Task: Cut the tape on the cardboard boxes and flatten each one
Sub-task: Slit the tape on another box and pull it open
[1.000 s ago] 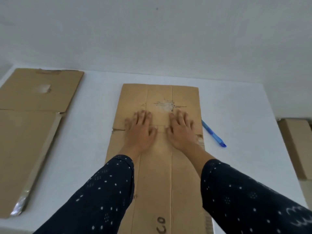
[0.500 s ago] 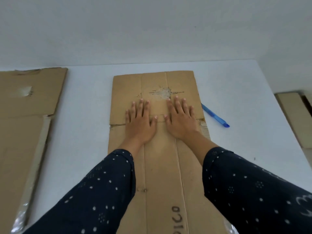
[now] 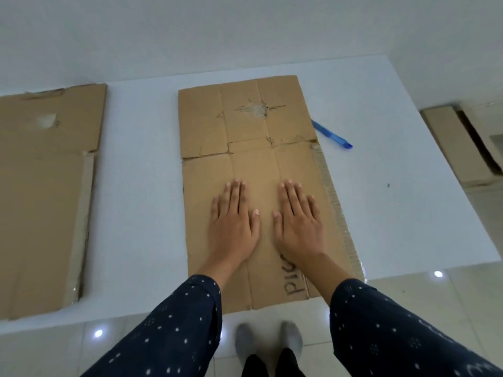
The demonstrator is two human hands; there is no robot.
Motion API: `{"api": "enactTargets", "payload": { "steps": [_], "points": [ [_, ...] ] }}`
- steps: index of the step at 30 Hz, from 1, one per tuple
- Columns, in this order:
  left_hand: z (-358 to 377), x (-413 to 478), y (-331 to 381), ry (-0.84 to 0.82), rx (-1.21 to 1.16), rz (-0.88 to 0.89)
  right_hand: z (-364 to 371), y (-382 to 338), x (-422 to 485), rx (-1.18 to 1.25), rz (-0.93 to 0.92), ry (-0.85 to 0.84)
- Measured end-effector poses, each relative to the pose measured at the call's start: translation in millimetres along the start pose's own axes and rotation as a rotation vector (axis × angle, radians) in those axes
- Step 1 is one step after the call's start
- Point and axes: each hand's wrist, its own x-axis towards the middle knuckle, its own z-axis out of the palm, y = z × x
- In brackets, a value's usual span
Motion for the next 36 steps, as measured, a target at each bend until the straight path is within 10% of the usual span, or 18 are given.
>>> {"api": "enactTargets", "payload": {
  "steps": [11, 16, 22, 36],
  "points": [
    [-9, 8, 3, -0.131, 0.041, -0.033, -12, -2, 7, 0.011, -0.017, -0.081],
    [-36, 3, 0, -0.075, -0.314, -0.722, -46, 13, 15, 0.179, 0.373, -0.098],
    [-68, 11, -28, 0.070, -0.705, -0.937, -82, 25, 45, 0.431, 0.715, -0.178],
    [-176, 9, -95, 0.289, -0.614, -0.644, -128, -86, 30, 0.570, 0.625, 0.244]
  ]
}}
